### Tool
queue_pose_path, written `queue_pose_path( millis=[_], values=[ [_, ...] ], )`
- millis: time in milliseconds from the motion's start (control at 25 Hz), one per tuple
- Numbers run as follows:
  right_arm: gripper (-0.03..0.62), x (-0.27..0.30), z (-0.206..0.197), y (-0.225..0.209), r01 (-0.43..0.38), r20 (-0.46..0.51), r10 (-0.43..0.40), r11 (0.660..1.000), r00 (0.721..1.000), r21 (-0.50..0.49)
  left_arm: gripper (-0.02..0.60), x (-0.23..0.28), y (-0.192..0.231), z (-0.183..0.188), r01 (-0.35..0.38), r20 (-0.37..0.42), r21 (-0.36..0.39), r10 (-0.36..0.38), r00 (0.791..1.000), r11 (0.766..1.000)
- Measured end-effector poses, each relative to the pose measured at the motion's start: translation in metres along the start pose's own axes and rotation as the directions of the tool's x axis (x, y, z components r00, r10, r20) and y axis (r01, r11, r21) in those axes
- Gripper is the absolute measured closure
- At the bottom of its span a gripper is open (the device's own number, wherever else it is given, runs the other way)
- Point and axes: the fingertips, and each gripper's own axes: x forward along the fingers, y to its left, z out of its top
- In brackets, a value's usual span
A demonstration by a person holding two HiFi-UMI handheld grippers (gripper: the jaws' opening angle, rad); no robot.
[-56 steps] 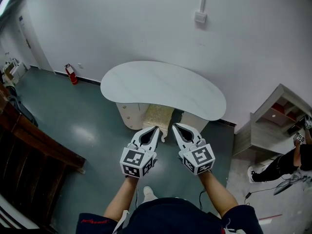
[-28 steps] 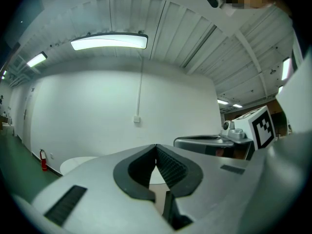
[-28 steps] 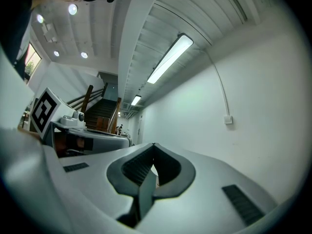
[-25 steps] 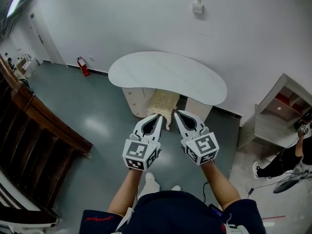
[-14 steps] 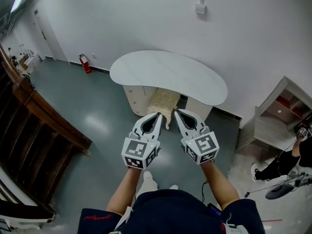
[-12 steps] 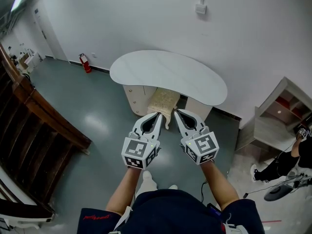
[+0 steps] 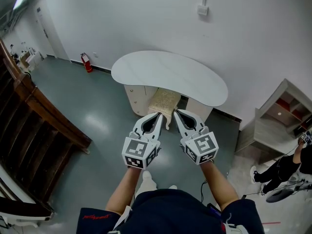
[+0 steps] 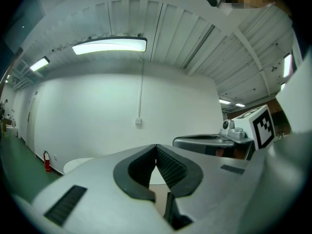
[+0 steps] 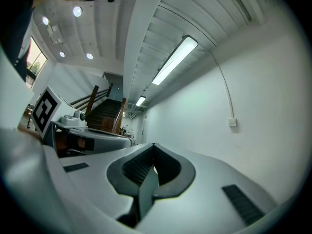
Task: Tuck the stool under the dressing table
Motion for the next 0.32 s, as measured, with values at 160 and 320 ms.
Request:
queue_pose_path(
  millis=[160, 320],
  values=[
    [0.582, 0.0005, 0.0008, 0.0039, -0.004, 0.0, 0.004, 1.0, 1.0, -0.003, 0.566, -0.0021, 0.0007, 0.0, 0.0, 0.0, 0.004, 0.0, 1.0, 1.0],
    [0.582, 0.0007, 0.0024, 0.0056, -0.005, 0.003, 0.005, 1.0, 1.0, -0.005, 0.565, -0.0029, 0.0015, 0.0012, 0.001, 0.003, 0.014, -0.002, 1.0, 1.0]
  ],
)
